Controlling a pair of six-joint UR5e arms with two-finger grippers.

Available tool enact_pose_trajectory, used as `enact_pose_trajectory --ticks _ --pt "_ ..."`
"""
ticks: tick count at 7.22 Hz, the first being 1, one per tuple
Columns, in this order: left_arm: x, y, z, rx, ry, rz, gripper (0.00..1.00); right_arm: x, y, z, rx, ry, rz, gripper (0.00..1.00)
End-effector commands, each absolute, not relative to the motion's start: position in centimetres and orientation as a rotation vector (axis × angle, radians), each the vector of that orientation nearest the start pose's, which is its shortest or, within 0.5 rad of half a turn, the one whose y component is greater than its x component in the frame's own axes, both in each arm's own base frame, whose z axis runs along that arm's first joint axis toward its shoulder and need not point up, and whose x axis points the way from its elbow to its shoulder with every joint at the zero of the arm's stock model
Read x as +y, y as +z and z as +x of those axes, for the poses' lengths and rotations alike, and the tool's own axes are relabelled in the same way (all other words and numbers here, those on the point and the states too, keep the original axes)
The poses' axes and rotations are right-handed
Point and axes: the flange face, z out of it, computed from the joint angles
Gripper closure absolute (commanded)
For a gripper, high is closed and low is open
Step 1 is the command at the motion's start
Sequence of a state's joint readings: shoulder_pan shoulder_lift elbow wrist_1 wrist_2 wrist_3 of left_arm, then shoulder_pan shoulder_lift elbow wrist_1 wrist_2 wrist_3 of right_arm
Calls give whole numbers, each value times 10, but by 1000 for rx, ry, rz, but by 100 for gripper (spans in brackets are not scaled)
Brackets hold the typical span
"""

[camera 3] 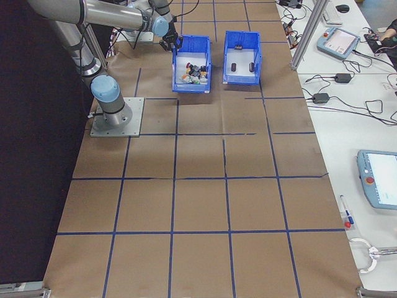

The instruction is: Place battery box in front

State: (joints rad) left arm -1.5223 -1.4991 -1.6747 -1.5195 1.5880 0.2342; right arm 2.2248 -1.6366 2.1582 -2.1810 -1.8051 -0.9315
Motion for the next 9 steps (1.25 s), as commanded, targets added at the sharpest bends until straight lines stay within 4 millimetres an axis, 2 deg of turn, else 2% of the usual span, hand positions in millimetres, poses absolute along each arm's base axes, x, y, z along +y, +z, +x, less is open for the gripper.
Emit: enact_pose_trajectory --ticks 1,2,3,4,5,6,7,8,9 --pt "-469 475 -109 3107 -31 289 0 -267 292 346 2381 -51 -2404 100" --pt "-468 474 -109 3108 -29 291 0 -268 290 346 2381 -45 -2408 86" --pt "-468 473 -109 3107 -27 291 0 -268 291 345 2386 -53 -2404 28" --pt "-468 473 -109 3107 -27 289 0 -267 296 343 2392 -54 -2406 0" --pt "-468 473 -109 3106 -26 289 0 -268 315 338 2436 -121 -2433 0" --pt "-467 472 -109 3107 -22 289 0 -261 336 330 2464 -187 -2442 0" --pt "-467 472 -108 3104 -24 289 0 -262 354 316 2498 -209 -2403 0" --pt "-467 470 -108 3100 -16 288 0 -268 369 310 2530 -249 -2366 0" --pt "-467 469 -108 3098 -13 288 0 -287 382 298 2580 -230 -2284 0"
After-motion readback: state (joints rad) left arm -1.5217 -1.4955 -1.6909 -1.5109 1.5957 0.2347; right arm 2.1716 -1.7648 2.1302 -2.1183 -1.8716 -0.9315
